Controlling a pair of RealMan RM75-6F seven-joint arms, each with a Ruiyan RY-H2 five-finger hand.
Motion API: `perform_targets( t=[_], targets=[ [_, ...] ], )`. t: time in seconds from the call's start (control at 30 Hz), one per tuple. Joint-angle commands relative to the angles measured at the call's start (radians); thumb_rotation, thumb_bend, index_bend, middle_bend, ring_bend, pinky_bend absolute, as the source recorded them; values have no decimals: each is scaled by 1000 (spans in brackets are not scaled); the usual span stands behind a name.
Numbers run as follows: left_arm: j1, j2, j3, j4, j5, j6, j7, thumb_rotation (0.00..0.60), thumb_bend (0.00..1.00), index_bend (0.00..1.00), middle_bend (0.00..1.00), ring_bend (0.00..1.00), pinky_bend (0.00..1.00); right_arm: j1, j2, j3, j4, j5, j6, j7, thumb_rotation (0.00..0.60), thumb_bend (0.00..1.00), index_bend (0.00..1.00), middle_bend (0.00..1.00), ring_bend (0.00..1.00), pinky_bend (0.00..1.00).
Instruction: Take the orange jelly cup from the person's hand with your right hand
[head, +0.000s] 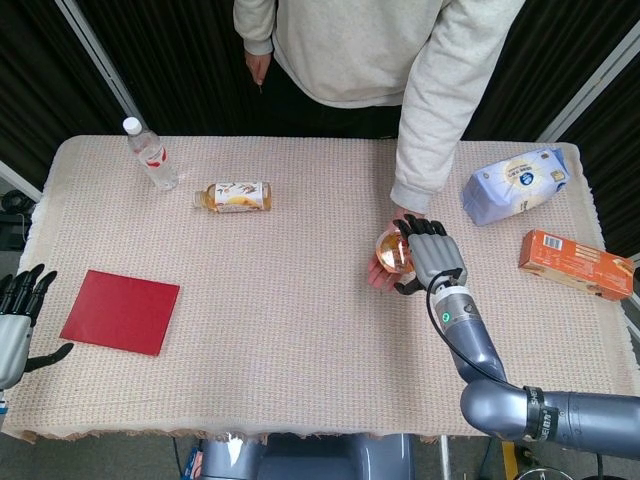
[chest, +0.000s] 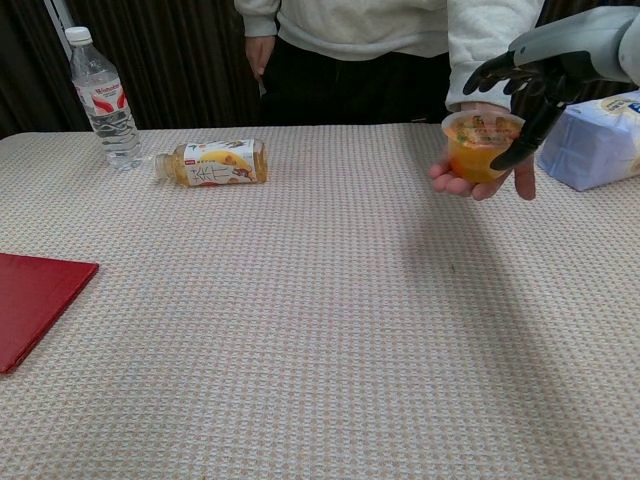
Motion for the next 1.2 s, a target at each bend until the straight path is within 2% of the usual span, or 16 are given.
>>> perform_targets(
  t=[0.03, 0.2, 0.47, 0.53, 0.6, 0.67, 0.77, 1.03, 1.2],
  targets=[
    [0, 1, 1, -1, 0, -1, 1, 600, 112, 0, 0, 0, 0, 4, -18, -10, 21, -16, 12, 2, 600, 137, 80, 0, 0, 0],
    [1, 2, 2, -5, 0, -1, 3, 600, 112, 0, 0, 0, 0, 9, -51, -24, 57, -19, 22, 1, 600, 152, 97, 4, 0, 0],
    [-1, 6, 4, -12, -5, -10, 4, 600, 113, 0, 0, 0, 0, 11, -101, -46, 110, -44, 53, -7, 600, 189, 161, 87, 15, 5],
    [-1, 7, 4, -13, -7, -12, 3, 600, 113, 0, 0, 0, 0, 10, -111, -46, 122, -50, 59, -4, 600, 217, 238, 183, 93, 57],
    [-1, 7, 4, -15, -9, -13, 2, 600, 112, 0, 0, 0, 0, 8, -120, -47, 131, -68, 70, 1, 600, 251, 385, 368, 280, 216],
    [-2, 8, 4, -16, -11, -15, 0, 600, 112, 0, 0, 0, 0, 2, -139, -47, 147, -116, 107, 14, 600, 270, 502, 498, 418, 350],
    [-2, 9, 4, -18, -12, -17, -1, 600, 113, 0, 0, 0, 0, -14, -169, -50, 163, -189, 156, 45, 600, 283, 588, 590, 512, 454],
    [-2, 9, 3, -20, -16, -18, -2, 600, 112, 0, 0, 0, 0, -44, -170, -54, 141, -257, 184, 63, 600, 291, 616, 619, 540, 485],
    [-3, 10, 2, -21, -20, -22, -3, 600, 112, 0, 0, 0, 0, -71, -116, -50, 55, -300, 203, 72, 600, 293, 617, 619, 541, 484]
  ],
)
